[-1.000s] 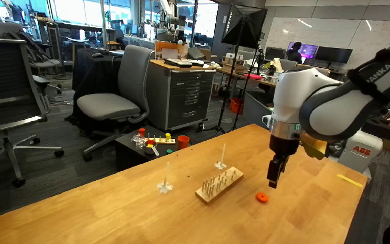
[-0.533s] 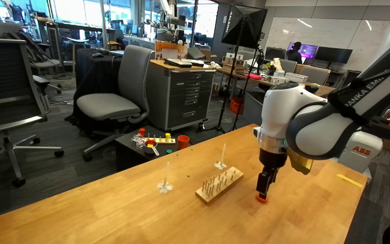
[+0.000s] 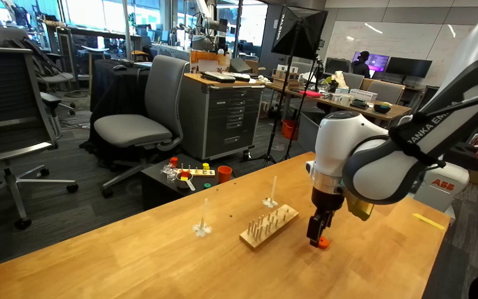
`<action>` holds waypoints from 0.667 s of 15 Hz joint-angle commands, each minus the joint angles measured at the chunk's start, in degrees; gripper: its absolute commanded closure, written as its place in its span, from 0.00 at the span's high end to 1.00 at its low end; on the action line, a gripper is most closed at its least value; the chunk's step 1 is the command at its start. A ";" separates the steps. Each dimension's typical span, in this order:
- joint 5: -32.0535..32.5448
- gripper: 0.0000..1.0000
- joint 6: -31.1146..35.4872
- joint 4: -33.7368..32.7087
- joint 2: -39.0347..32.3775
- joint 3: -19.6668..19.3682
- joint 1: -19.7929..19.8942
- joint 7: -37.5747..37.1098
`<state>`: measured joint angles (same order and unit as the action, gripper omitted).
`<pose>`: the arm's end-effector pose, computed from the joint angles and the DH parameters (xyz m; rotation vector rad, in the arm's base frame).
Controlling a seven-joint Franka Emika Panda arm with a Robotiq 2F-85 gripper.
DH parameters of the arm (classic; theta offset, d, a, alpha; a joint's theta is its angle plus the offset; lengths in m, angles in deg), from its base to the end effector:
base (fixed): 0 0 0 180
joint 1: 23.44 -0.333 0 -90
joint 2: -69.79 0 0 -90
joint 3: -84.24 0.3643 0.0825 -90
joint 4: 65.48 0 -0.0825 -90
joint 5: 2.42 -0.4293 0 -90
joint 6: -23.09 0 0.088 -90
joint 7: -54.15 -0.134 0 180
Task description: Pick up the orange object and put on the wood board
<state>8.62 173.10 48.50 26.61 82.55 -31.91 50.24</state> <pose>0.6182 0.0742 0.0348 2.9992 0.3463 -0.1739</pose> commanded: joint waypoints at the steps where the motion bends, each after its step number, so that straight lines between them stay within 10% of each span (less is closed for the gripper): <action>1: -1.30 1.00 0.77 -1.46 -1.32 -0.02 -0.17 -1.07; 6: -3.83 1.00 0.83 -1.24 -1.71 1.05 0.57 -1.38; 10: -5.32 0.58 1.32 -1.16 -2.02 1.40 0.80 -1.12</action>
<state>4.72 173.38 48.18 25.30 83.16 -31.79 49.39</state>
